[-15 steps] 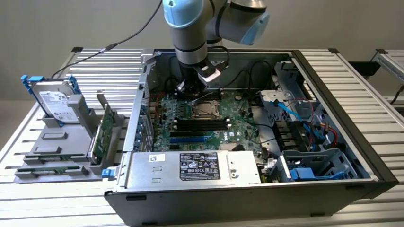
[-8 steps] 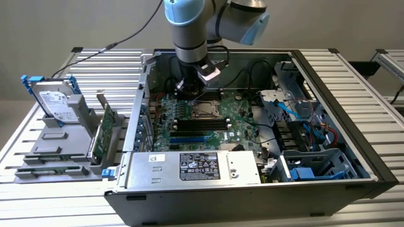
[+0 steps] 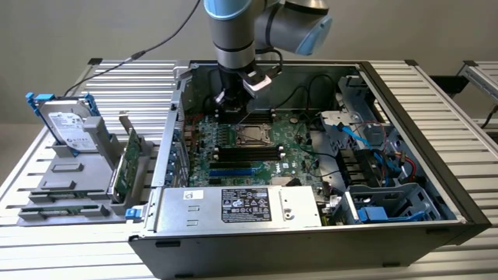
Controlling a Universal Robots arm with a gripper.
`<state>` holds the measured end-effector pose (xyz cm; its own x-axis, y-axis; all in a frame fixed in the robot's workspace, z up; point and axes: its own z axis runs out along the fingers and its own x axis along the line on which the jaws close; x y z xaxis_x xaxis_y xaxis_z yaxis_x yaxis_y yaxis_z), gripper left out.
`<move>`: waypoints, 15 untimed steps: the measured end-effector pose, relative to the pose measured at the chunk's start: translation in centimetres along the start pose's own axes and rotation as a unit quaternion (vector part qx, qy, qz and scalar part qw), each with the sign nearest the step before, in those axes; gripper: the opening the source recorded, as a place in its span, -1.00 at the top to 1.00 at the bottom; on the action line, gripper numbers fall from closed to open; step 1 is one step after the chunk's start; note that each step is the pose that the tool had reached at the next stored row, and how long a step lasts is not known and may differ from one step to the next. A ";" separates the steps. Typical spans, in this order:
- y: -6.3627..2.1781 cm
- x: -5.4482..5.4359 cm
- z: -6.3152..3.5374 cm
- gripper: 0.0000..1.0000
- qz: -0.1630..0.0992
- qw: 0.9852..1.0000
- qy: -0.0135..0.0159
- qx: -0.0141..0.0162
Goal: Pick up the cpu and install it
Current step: 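Install the first cpu locking lever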
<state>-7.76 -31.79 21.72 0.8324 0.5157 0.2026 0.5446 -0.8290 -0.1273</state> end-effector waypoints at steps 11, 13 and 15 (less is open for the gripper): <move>-0.31 -0.7 -1.04 0.79 -0.036 0.999 -0.001 0.001; -0.34 -0.9 -1.09 0.79 -0.042 0.999 -0.001 0.002; -0.39 -1.2 -1.13 0.79 -0.048 0.999 -0.001 0.003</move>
<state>-9.07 -32.32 22.62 0.7767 0.5933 0.2115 0.6225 -0.7743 -0.1138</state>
